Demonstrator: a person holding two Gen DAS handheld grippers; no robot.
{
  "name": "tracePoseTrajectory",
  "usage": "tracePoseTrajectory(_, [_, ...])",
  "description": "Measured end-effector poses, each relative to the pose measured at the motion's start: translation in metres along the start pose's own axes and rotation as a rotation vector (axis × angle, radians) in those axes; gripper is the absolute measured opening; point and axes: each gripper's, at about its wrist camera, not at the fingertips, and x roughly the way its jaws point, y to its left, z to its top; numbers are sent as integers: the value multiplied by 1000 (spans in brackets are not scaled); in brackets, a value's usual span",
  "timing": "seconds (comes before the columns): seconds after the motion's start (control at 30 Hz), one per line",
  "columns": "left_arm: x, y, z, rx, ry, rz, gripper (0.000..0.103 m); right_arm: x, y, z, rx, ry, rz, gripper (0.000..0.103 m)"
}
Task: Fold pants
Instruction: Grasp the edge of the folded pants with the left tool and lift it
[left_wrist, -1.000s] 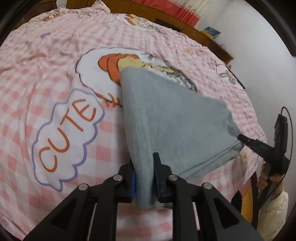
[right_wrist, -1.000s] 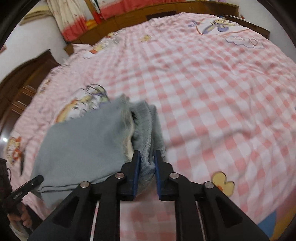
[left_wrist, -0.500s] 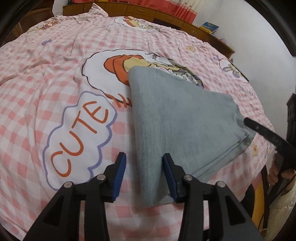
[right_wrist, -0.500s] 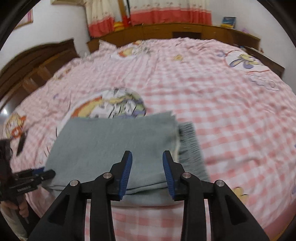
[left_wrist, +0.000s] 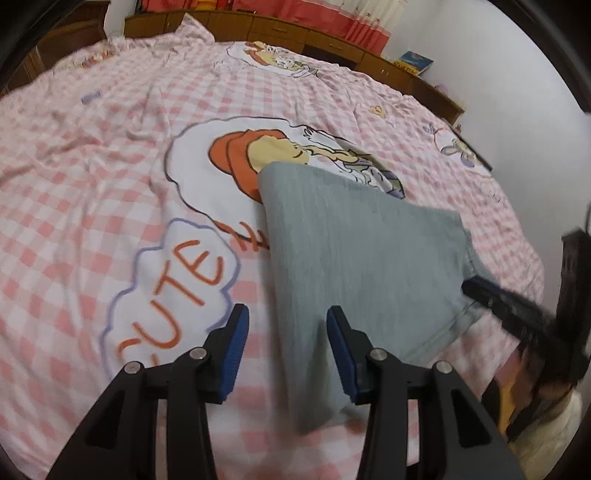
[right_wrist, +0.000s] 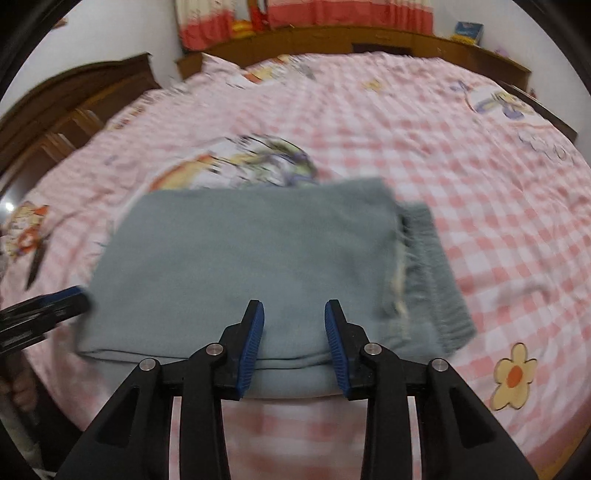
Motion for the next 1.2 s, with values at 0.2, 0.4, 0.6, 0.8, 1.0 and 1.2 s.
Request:
tracePoseTrajectory(0.2, [14, 3, -7, -51, 7, -39, 47, 24, 31, -6, -2, 41, 53, 40])
tracePoseTrajectory(0.4, [22, 4, -9, -64, -19, -63, 50, 42, 37, -21, -5, 47, 27, 43])
tracePoseTrajectory(0.6, [29, -4, -9, -40, -42, -39, 50, 48, 23, -21, 82, 67, 100, 46])
tracePoseTrajectory(0.8, [26, -9, -4, -34, -36, -43, 22, 25, 17, -16, 125, 51, 134, 46])
tracePoseTrajectory(1.0, [3, -21, 5, -11, -65, -54, 14, 2, 1, -21, 109, 12, 124, 46])
tracePoseTrajectory(1.2, [-24, -58, 20, 53, -88, -103, 13, -11, -22, -25, 183, -14, 148, 46])
